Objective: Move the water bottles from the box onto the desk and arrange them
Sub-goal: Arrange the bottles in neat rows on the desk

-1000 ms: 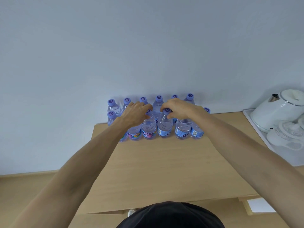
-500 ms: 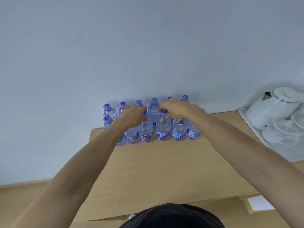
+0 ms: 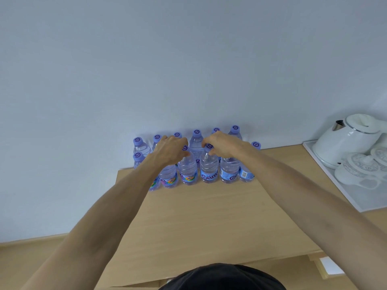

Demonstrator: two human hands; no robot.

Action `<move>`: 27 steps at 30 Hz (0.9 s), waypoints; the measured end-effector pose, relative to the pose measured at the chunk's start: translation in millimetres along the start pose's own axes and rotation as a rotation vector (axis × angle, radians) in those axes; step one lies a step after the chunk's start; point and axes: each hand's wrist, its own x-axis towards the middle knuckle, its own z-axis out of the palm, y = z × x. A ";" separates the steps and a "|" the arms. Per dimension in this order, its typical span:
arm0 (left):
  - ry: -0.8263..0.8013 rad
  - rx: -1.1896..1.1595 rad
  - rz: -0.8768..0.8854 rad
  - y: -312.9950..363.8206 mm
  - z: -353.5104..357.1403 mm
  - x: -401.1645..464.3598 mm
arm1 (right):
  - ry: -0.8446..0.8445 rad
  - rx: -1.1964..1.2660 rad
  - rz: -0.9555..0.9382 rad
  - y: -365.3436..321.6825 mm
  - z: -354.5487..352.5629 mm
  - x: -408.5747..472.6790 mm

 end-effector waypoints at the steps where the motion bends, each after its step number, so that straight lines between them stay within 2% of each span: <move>1: 0.002 0.005 -0.007 -0.1 -0.4 0.4 | 0.008 0.005 -0.002 0.3 0.6 0.1; 9: 0.022 -0.010 -0.037 -0.6 2.5 0.8 | 0.053 0.039 0.043 -1.8 1.7 3.7; 16: -0.022 -0.070 -0.039 -2.4 2.4 1.5 | -0.050 -0.011 -0.001 3.3 -8.3 4.3; 27: -0.011 -0.152 -0.047 -5.7 1.9 -1.8 | 0.058 0.130 -0.013 3.3 3.3 9.2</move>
